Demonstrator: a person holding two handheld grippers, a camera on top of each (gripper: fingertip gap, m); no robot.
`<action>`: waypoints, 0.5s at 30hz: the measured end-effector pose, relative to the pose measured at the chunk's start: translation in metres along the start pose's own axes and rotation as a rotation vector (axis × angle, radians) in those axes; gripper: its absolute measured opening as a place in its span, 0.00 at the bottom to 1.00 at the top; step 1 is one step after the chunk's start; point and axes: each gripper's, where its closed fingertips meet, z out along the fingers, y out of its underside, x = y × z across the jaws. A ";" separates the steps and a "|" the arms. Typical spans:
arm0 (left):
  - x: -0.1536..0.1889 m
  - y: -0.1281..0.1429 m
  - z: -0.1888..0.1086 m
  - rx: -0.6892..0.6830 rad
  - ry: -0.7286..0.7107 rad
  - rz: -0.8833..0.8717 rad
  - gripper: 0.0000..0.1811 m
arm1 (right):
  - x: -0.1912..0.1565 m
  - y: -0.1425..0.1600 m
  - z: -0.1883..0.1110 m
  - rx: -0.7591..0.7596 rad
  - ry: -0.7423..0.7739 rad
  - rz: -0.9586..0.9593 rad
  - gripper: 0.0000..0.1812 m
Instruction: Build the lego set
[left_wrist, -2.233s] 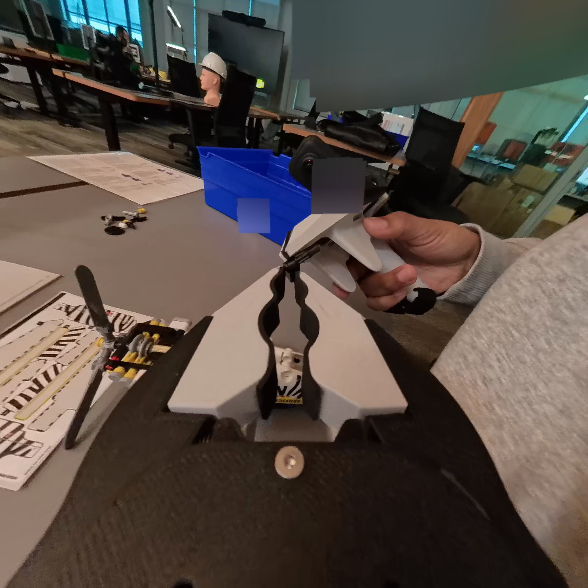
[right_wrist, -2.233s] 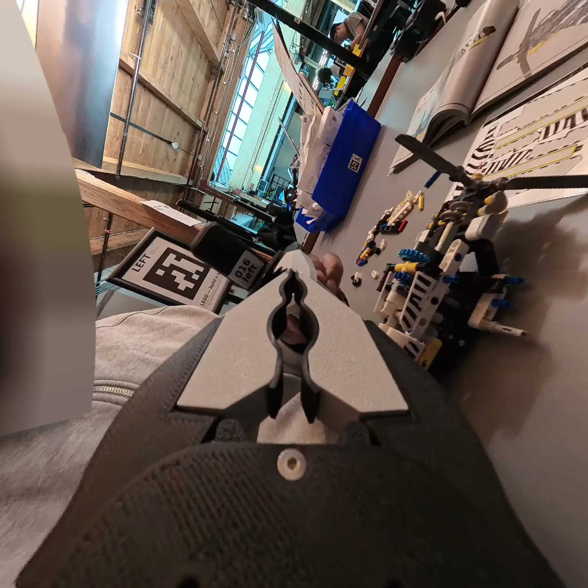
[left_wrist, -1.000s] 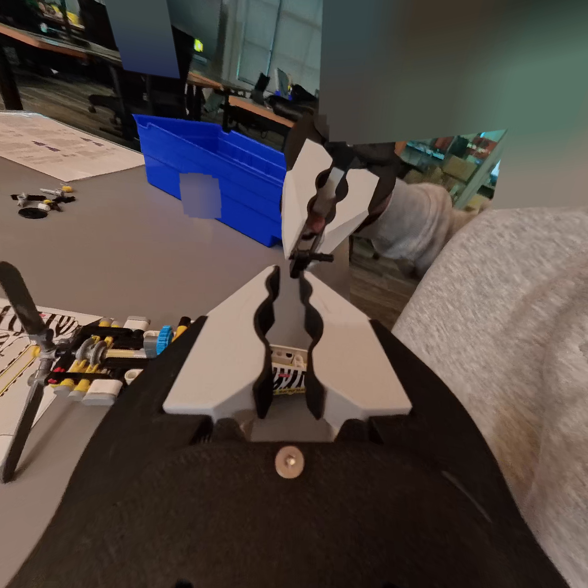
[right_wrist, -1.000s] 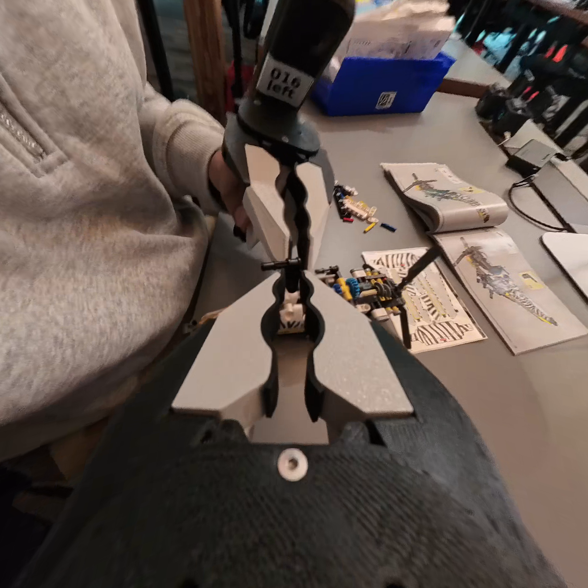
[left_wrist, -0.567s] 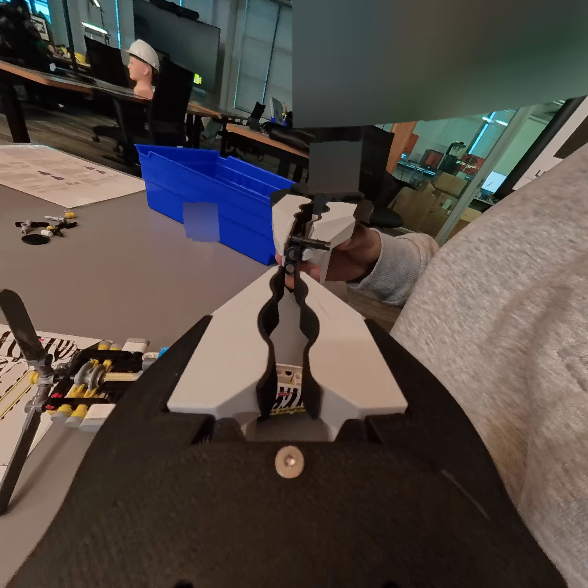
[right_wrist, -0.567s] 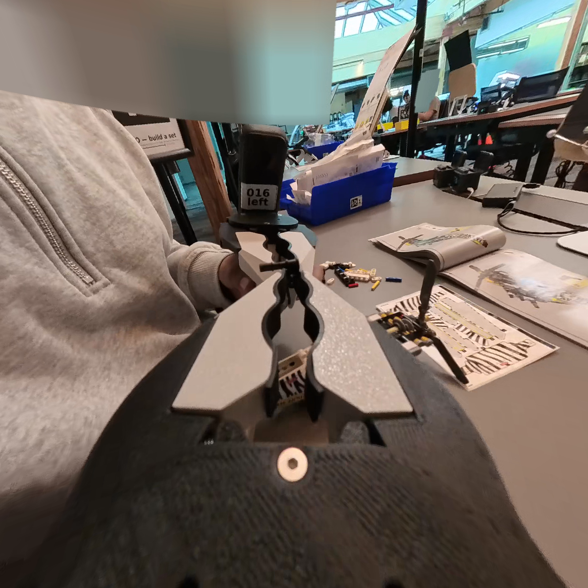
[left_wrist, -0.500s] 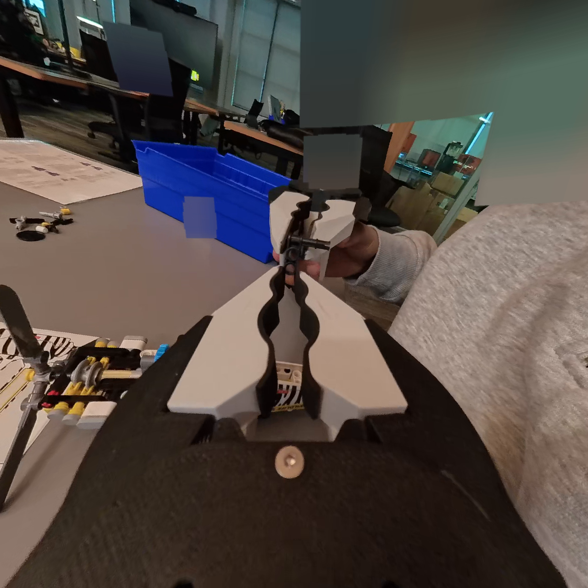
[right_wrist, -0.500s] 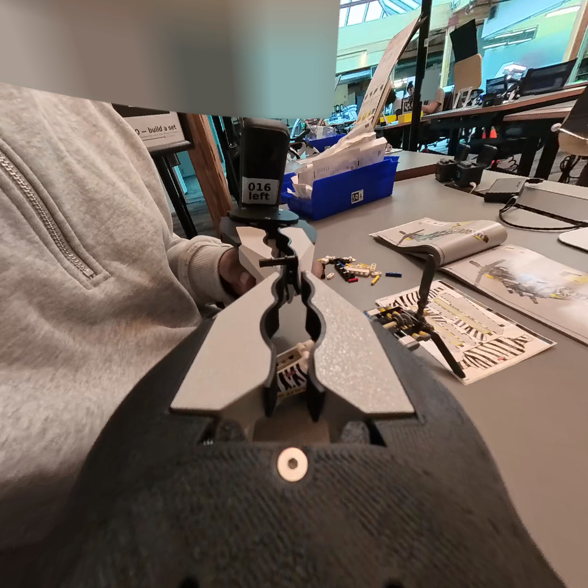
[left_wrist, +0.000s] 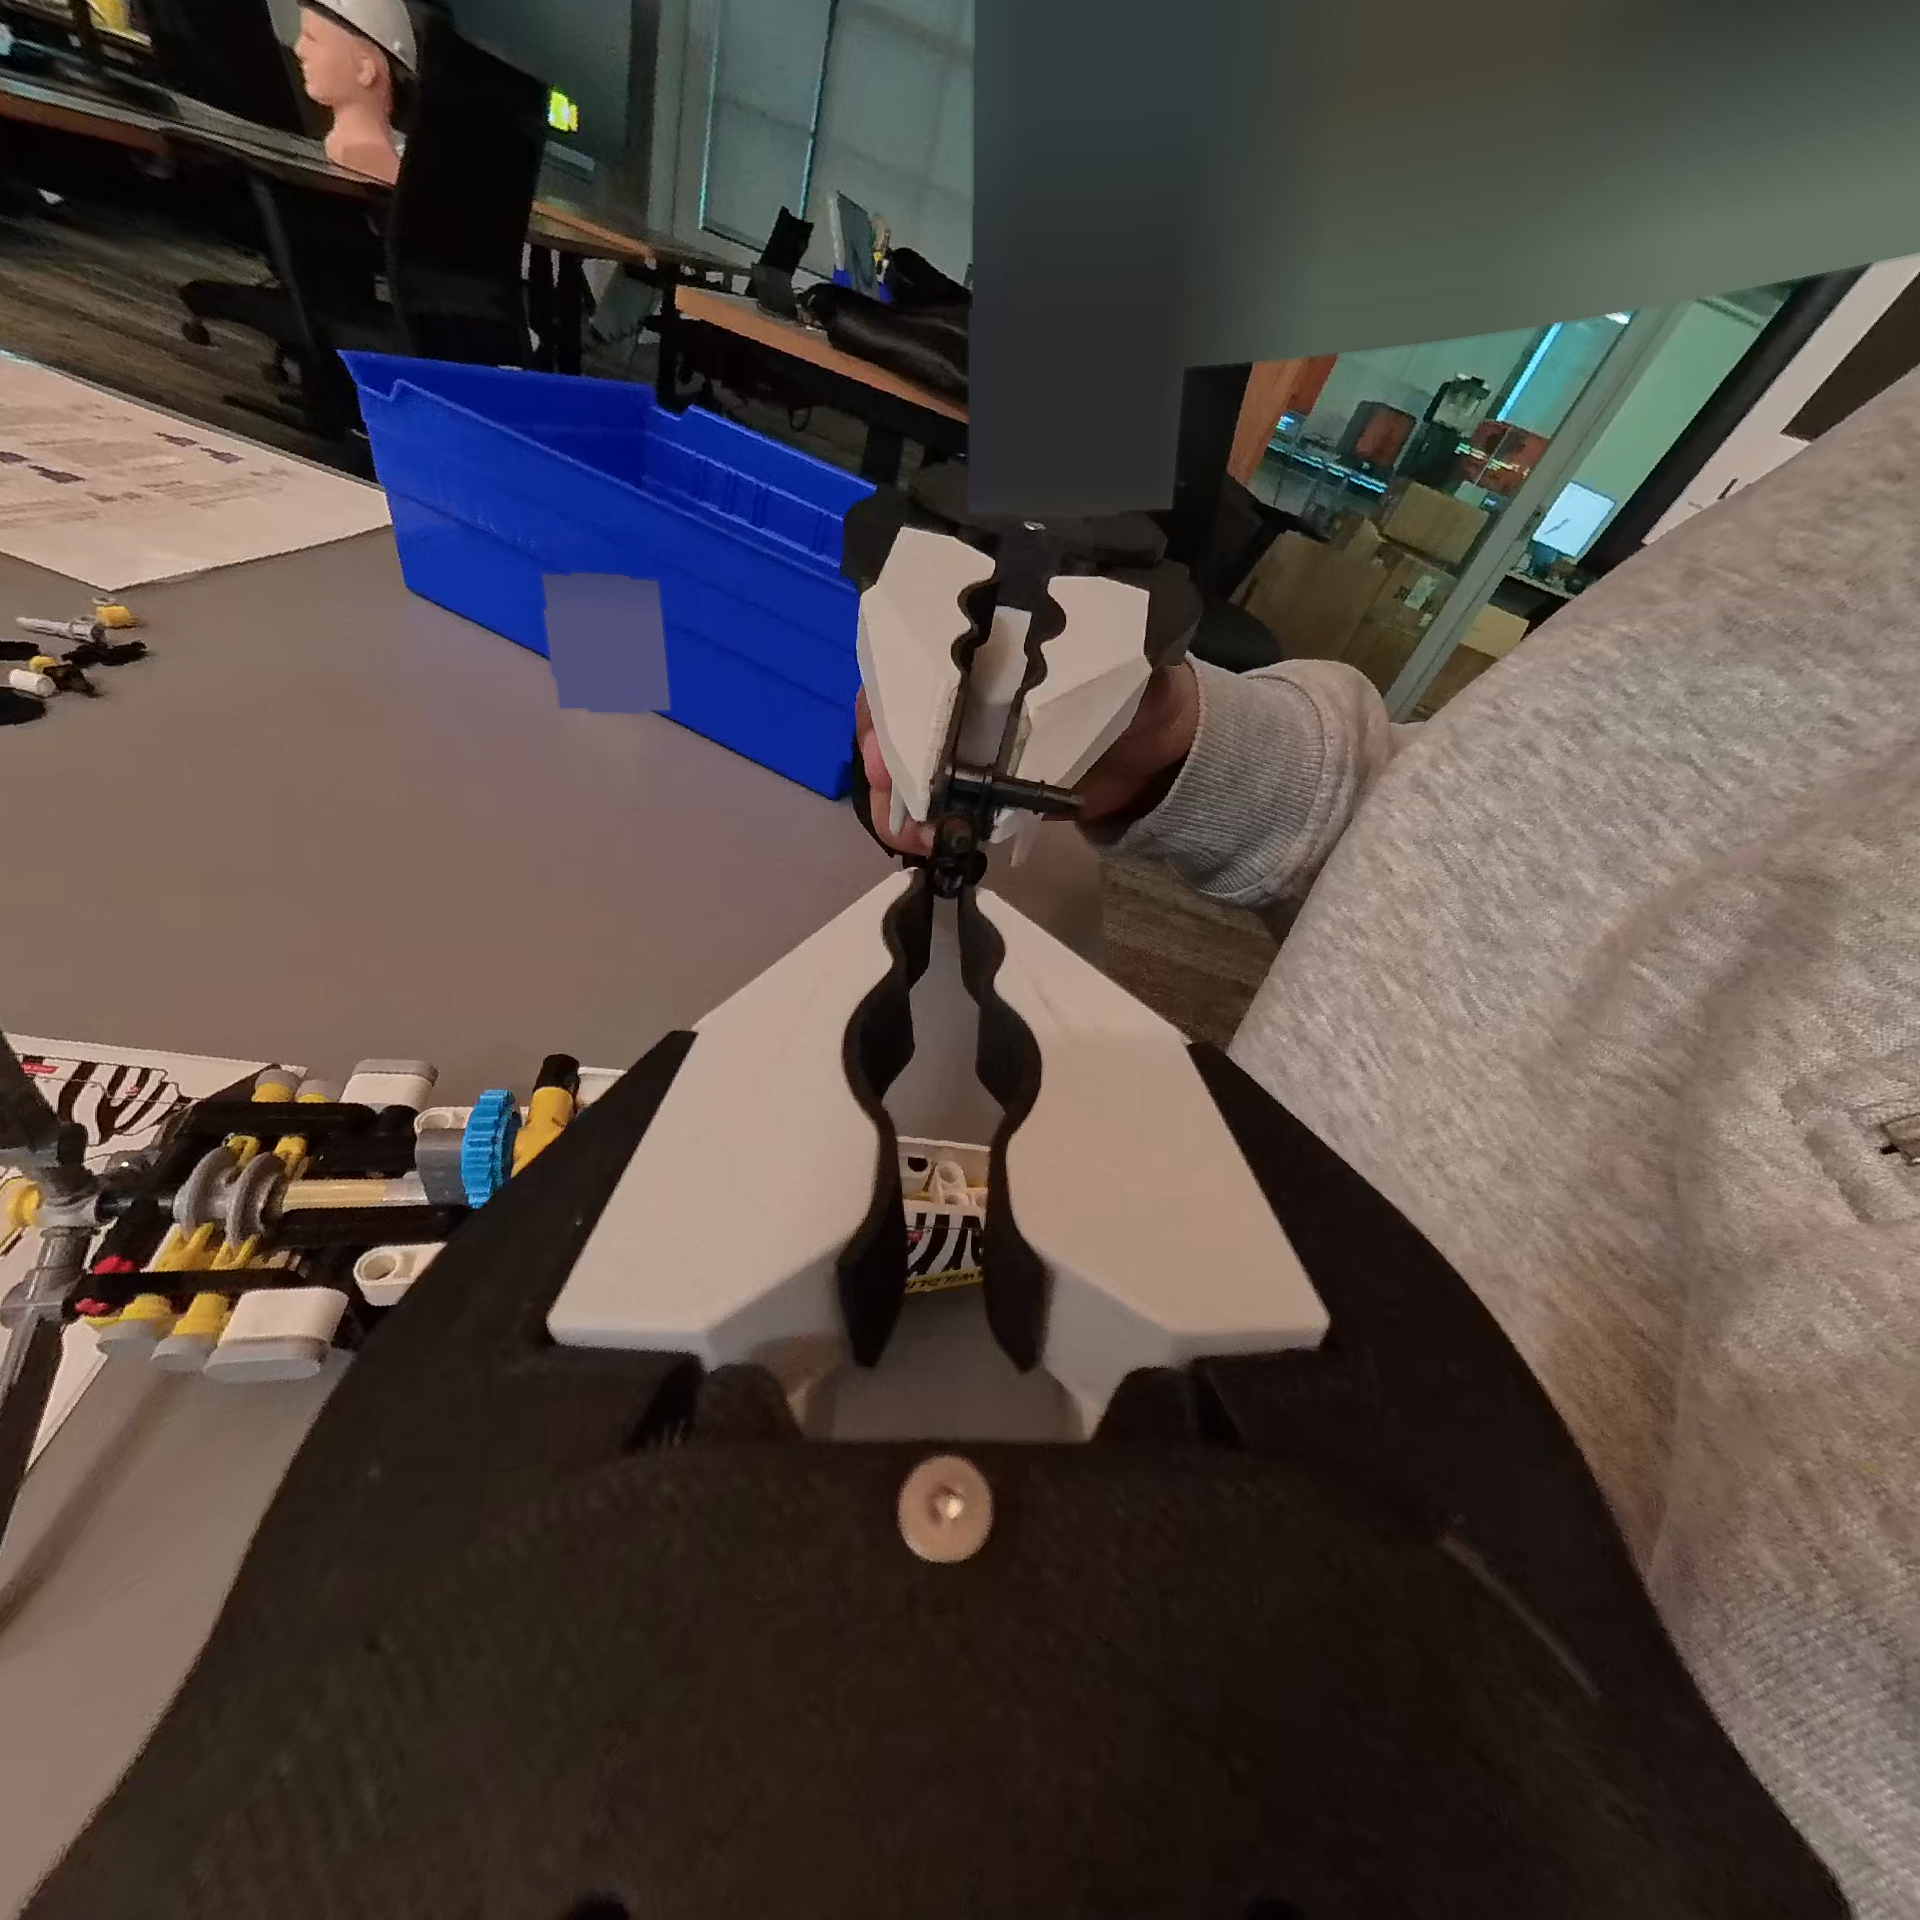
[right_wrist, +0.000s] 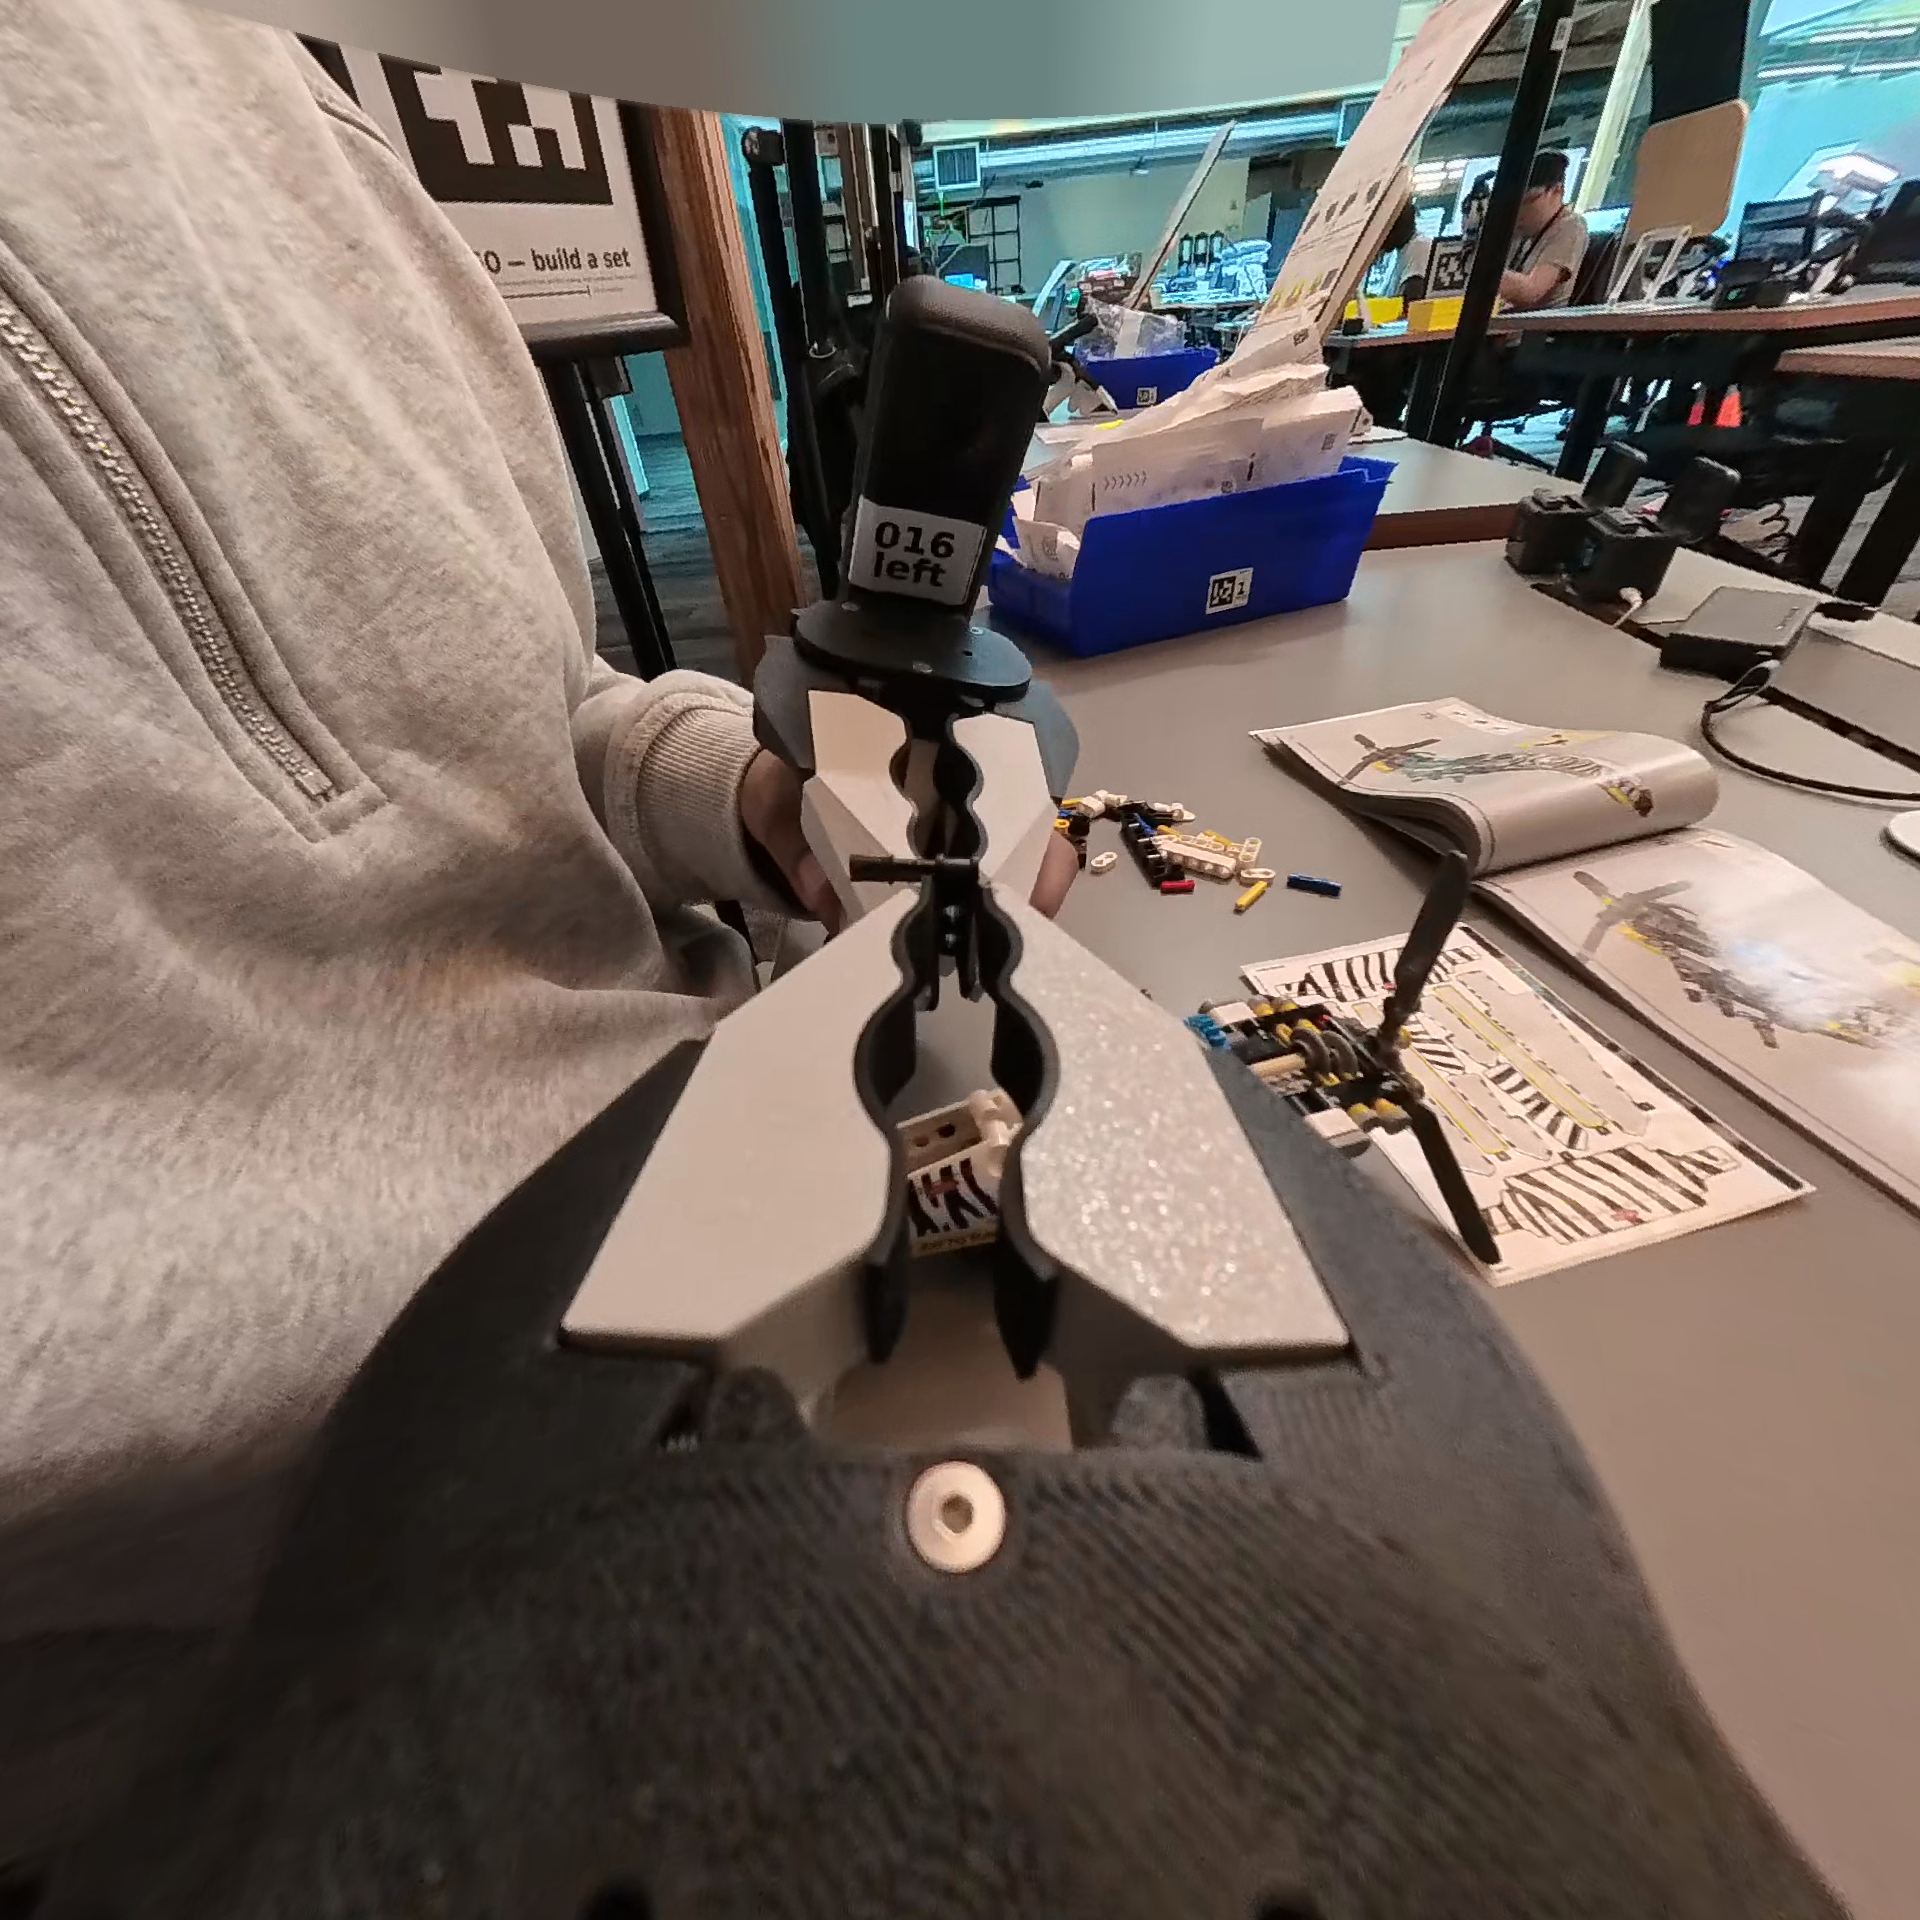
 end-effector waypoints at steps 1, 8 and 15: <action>0.000 0.000 0.000 0.001 0.002 -0.002 0.01 | 0.000 0.000 0.000 0.000 0.000 0.003 0.03; -0.022 -0.002 -0.005 0.025 -0.109 -0.025 0.11 | 0.030 0.010 -0.007 -0.017 0.145 0.029 0.03; -0.054 0.001 -0.030 -0.018 -0.284 -0.021 0.17 | 0.062 0.049 -0.006 -0.160 0.217 0.223 0.03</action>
